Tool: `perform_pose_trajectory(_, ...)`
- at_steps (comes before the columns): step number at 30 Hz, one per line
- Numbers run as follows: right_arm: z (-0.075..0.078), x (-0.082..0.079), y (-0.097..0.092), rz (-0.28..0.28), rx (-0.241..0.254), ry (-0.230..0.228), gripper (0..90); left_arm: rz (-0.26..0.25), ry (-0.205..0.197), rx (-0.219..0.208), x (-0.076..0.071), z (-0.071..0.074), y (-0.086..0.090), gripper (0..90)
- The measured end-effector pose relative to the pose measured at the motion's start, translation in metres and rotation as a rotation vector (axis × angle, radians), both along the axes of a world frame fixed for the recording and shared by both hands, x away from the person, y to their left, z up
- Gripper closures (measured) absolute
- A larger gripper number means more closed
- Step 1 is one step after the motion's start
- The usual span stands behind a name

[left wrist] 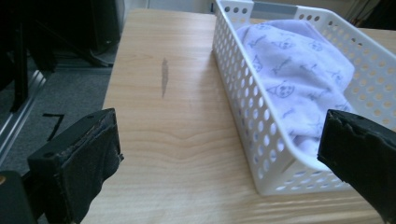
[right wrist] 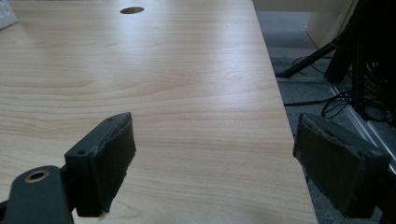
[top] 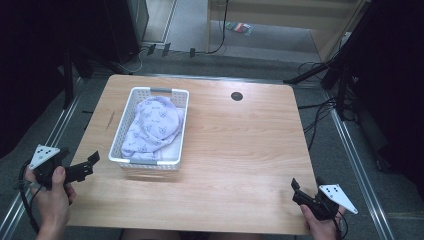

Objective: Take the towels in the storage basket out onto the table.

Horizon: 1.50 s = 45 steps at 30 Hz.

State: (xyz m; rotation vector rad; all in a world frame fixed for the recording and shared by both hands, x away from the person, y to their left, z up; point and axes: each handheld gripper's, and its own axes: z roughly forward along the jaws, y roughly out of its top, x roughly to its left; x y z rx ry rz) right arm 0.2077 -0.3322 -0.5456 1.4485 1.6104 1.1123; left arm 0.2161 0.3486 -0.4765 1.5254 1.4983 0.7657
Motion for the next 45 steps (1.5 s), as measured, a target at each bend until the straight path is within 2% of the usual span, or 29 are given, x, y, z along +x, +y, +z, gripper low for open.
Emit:
perform_pose_trajectory(3, 0.0, 0.0, -0.001, -0.001, 0.001, -0.003, 13.3, -0.006, 0.003, 0.038, 0.004, 0.006, -0.005, 0.0)
perform_pose_trajectory(6, 0.0, 0.0, -0.001, -0.005, 0.005, -0.001, 13.3, -0.02, 0.027, 0.038, 0.013, 0.013, -0.011, 0.0)
perform_pose_trajectory(8, 0.0, 0.0, -0.001, -0.007, 0.004, 0.0, 13.3, -0.023, 0.028, 0.038, 0.016, 0.015, -0.014, 0.0)
perform_pose_trajectory(9, 0.0, 0.0, -0.001, -0.007, 0.005, -0.003, 13.3, -0.036, 0.055, 0.054, 0.021, 0.02, -0.02, 0.0)
perform_pose_trajectory(14, 0.0, 0.0, -0.001, -0.007, 0.003, 0.0, 13.3, -0.068, 0.07, 0.074, 0.031, 0.031, -0.032, 0.0)
perform_pose_trajectory(16, 0.0, 0.0, -0.001, -0.006, 0.005, -0.001, 13.3, -0.072, 0.081, 0.1, 0.038, 0.038, -0.04, 0.0)
perform_pose_trajectory(20, 0.0, 0.0, -0.002, -0.003, 0.008, -0.001, 13.3, -0.098, 0.096, 0.126, 0.049, 0.045, -0.049, 0.0)
perform_pose_trajectory(23, 0.0, 0.0, -0.001, -0.005, 0.01, 0.0, 13.3, -0.11, 0.113, 0.127, 0.055, 0.047, -0.052, 0.0)
perform_pose_trajectory(31, 0.0, 0.0, -0.002, -0.004, 0.009, 0.0, 13.3, -0.151, 0.165, 0.171, 0.078, 0.058, -0.068, 0.0)
perform_pose_trajectory(36, 0.0, 0.0, -0.002, -0.005, 0.01, 0.0, 13.4, -0.157, 0.179, 0.187, 0.089, 0.062, -0.074, 0.0)
perform_pose_trajectory(44, 0.0, 0.001, -0.002, -0.006, 0.009, 0.002, 13.4, -0.161, 0.206, 0.249, 0.112, 0.073, -0.087, 0.0)
perform_pose_trajectory(45, 0.0, 0.001, -0.002, -0.006, 0.009, 0.002, 13.5, -0.159, 0.213, 0.259, 0.119, 0.075, -0.09, 0.0)
